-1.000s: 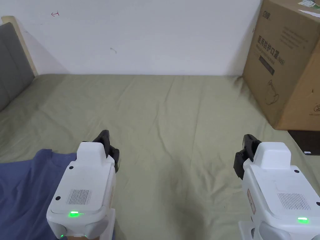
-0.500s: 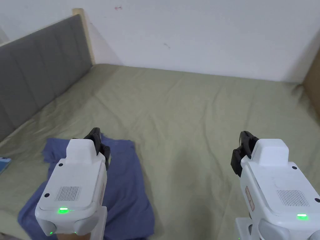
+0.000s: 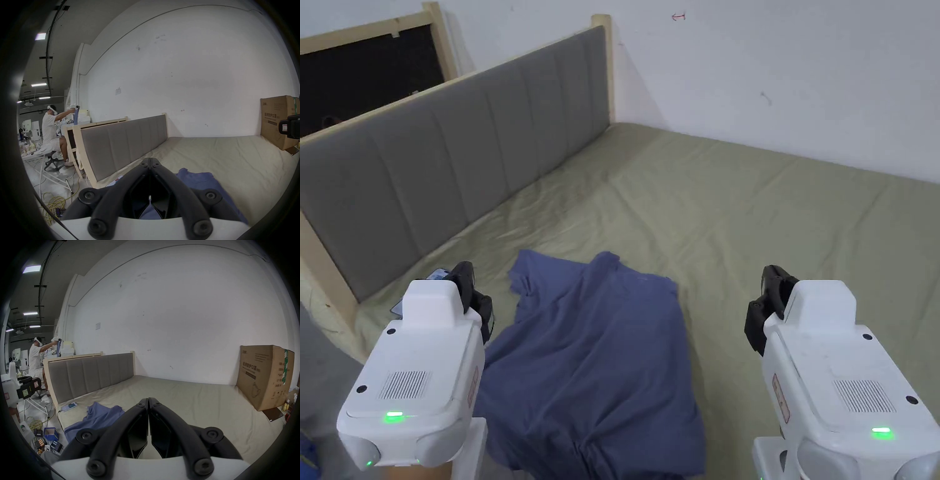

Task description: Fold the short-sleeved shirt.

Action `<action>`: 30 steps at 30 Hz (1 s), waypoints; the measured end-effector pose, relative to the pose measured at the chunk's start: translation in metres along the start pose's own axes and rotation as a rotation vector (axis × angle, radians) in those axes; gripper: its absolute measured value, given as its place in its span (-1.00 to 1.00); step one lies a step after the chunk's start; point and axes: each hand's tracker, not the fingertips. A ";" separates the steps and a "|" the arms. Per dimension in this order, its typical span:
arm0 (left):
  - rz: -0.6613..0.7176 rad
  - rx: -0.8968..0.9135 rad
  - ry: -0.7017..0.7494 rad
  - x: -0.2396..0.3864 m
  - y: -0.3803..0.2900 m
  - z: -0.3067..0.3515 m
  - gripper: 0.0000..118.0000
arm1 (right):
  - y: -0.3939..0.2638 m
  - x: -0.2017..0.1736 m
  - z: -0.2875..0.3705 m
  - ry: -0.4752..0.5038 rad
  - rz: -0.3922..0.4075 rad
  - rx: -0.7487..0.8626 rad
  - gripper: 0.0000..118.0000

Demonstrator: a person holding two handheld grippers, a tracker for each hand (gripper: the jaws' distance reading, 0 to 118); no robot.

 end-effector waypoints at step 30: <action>0.019 -0.779 -0.329 0.109 -0.084 -0.195 0.90 | -0.019 0.085 -0.009 -0.236 0.031 -0.096 -1.00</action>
